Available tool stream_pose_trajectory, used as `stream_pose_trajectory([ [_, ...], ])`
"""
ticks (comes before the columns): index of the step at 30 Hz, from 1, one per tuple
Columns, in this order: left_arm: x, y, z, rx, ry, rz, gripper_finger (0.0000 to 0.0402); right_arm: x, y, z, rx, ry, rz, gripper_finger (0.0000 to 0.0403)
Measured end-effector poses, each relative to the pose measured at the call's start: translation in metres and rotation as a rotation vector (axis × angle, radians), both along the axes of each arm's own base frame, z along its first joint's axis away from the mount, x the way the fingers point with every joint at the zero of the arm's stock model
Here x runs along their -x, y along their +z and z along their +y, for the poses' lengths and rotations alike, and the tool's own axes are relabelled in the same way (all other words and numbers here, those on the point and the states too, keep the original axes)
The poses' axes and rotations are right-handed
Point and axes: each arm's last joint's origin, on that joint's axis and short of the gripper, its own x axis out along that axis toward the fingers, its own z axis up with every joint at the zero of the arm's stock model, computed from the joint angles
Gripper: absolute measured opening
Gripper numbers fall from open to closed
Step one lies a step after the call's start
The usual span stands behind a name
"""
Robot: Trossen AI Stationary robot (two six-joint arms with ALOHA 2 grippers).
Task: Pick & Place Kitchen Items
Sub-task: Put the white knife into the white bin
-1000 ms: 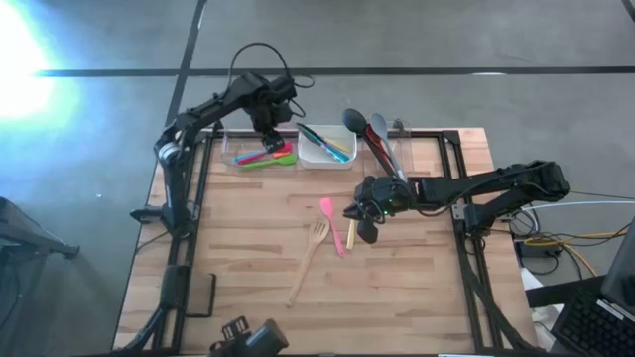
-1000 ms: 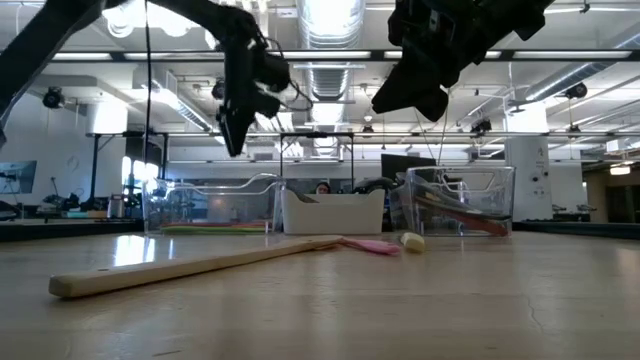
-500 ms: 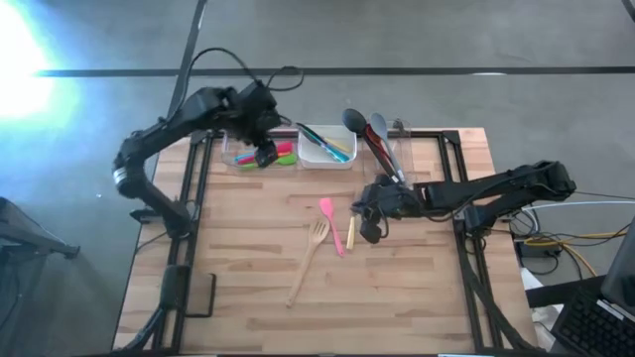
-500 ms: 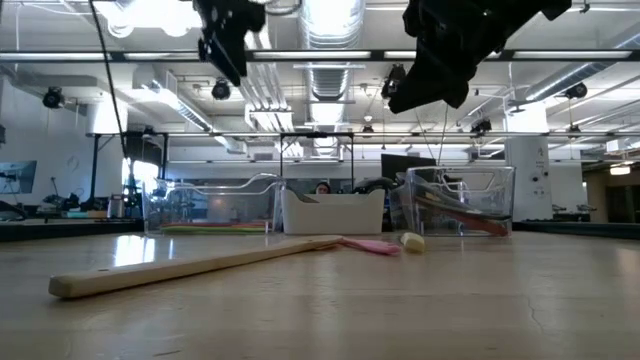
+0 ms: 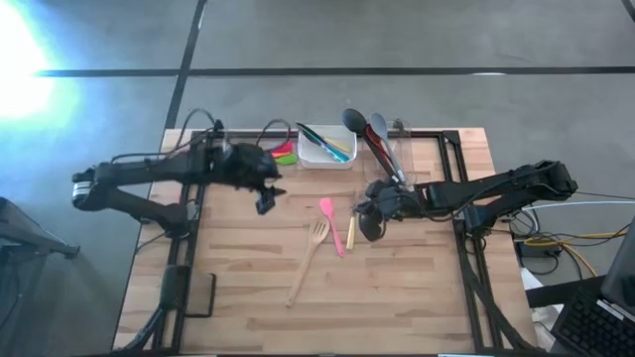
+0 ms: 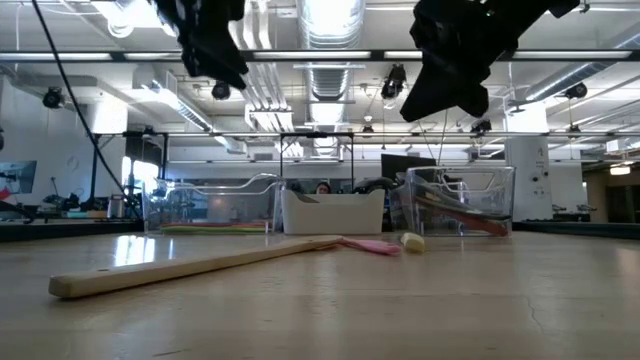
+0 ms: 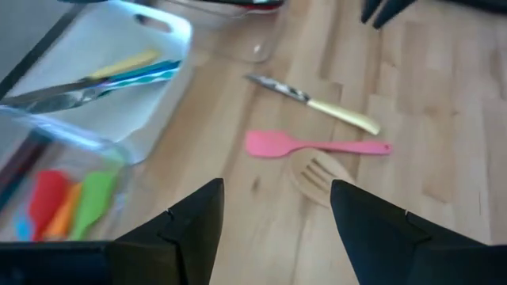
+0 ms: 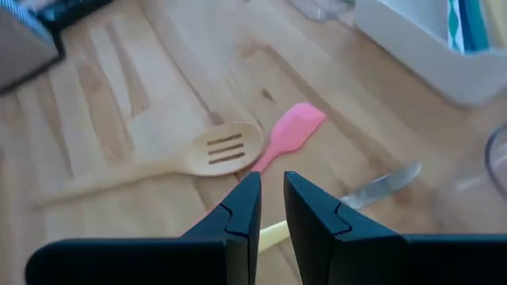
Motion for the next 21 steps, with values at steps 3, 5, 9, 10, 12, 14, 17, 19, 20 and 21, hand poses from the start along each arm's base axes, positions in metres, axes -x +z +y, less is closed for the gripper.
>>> stream_pose_trajectory([
  [3,0.001,-0.034,-0.007,0.018,-0.027,-0.084,0.0234,0.0,0.0,0.0,-0.085,-0.063,-0.024,0.0052],
  [5,0.001,-0.054,-0.009,0.029,-0.035,-0.135,0.0234,0.0,0.0,0.001,-0.138,-0.091,-0.035,0.0052],
  [9,0.002,-0.089,-0.011,0.058,-0.062,-0.216,0.0234,-0.001,-0.001,0.002,-0.211,-0.159,-0.055,0.0052],
  [10,0.003,-0.096,-0.011,0.06,-0.06,-0.231,0.0234,-0.002,-0.003,0.003,-0.225,-0.174,-0.056,0.0052],
  [12,0.005,-0.105,-0.011,0.058,-0.059,-0.26,0.0234,-0.005,-0.007,0.003,-0.243,-0.213,-0.049,0.0052],
  [14,0.007,-0.113,-0.011,0.056,-0.059,-0.273,0.0234,-0.009,-0.014,0.003,-0.268,-0.272,-0.046,0.0052],
  [17,0.009,-0.118,-0.012,0.053,-0.061,-0.279,0.0234,-0.017,-0.03,0.006,-0.32,-0.357,-0.018,0.0052],
  [19,0.009,-0.119,-0.012,0.042,-0.068,-0.282,0.0234,-0.021,-0.042,0.008,-0.347,-0.402,0.006,0.0052],
  [20,0.009,-0.119,-0.012,0.037,-0.071,-0.283,0.0234,-0.024,-0.046,0.01,-0.364,-0.424,0.005,0.0052],
  [21,0.009,-0.119,-0.012,0.03,-0.075,-0.287,0.0234,-0.026,-0.051,0.011,-0.379,-0.445,0.013,0.0052],
])
